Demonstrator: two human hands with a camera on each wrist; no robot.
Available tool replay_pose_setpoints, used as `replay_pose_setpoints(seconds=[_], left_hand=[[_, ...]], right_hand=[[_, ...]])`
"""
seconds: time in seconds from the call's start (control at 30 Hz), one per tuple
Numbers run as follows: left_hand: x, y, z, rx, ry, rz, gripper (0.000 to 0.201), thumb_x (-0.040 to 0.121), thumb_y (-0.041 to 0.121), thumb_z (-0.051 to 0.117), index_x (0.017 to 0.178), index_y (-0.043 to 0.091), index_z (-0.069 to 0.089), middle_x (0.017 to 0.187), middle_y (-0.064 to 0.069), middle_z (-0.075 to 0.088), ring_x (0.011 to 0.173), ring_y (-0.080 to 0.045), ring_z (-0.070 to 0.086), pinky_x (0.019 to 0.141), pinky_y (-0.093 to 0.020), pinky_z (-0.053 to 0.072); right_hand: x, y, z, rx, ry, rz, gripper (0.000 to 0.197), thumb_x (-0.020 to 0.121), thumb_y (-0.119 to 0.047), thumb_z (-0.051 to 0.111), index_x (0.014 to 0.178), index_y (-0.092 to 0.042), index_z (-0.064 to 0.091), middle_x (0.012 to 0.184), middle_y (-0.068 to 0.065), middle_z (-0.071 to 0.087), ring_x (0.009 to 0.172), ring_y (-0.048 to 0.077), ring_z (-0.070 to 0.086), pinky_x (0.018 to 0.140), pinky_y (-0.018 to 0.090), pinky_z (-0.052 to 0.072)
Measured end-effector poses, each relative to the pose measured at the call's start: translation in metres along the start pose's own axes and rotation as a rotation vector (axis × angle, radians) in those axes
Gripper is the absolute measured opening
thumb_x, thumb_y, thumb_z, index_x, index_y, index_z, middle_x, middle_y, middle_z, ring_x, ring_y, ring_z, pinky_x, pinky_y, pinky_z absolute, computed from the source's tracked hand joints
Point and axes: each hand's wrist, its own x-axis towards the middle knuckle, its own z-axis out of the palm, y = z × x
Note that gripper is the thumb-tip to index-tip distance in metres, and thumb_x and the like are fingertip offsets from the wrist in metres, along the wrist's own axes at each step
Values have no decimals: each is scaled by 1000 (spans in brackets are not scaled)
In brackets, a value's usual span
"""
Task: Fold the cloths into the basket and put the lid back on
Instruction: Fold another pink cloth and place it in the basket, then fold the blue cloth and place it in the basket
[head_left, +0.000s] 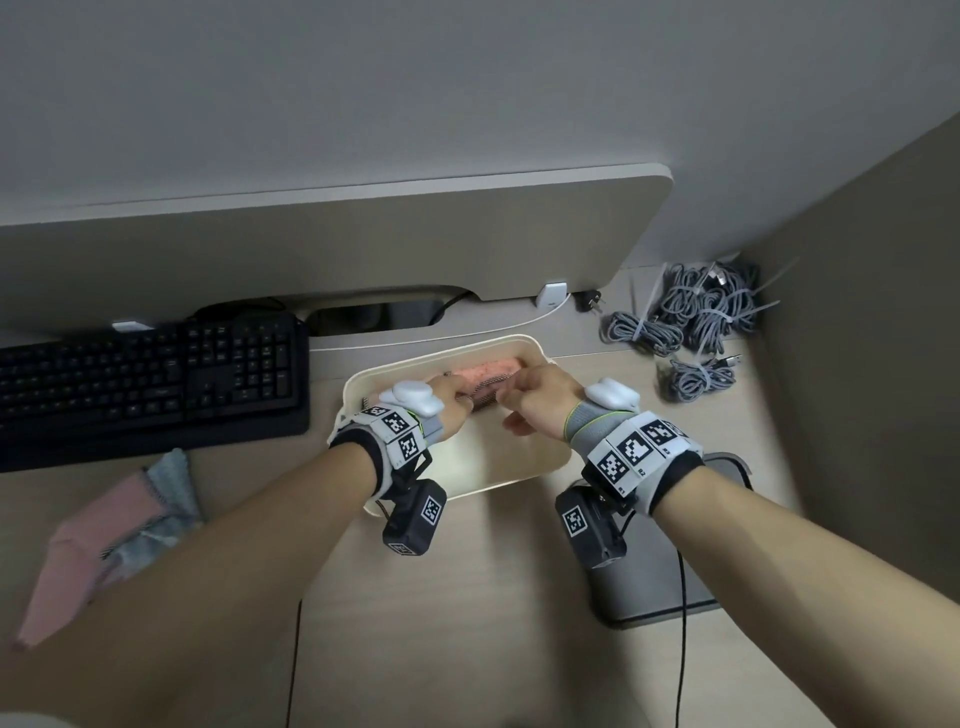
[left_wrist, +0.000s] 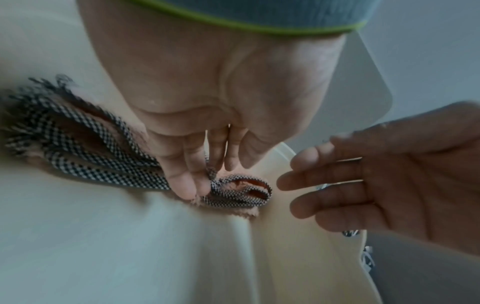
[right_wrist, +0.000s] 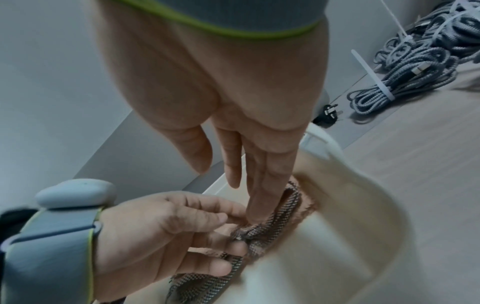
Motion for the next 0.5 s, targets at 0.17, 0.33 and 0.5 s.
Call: replay_pose_setpoints(seconds=[0.17, 0.33, 0.5], left_hand=[[-29, -12, -22, -418, 110, -79, 26, 93, 3, 44, 112, 7, 61, 93, -14, 63, 52, -14, 60, 47, -23, 46], [-85, -74, -71, -581, 238, -30, 22, 85, -2, 50, 83, 14, 65, 69, -13, 65, 34, -8, 48, 33, -13, 32], [-143, -165, -103, -598, 345, -46, 21, 90, 2, 46, 88, 6, 67, 60, -5, 59, 31, -5, 38, 32, -12, 28]], right_hand=[[-9, -21, 28, 8, -35, -88, 12, 93, -15, 60, 82, -13, 65, 89, 15, 69, 69, 24, 68, 73, 38, 60], [-30, -58, 97, -12, -100, -155, 19, 96, -10, 53, 79, -14, 60, 84, 13, 69, 64, 25, 65, 66, 35, 57], [-50, -79, 178, -43, -150, -181, 23, 97, -6, 52, 76, -13, 58, 71, 6, 65, 43, 10, 59, 44, 20, 50]])
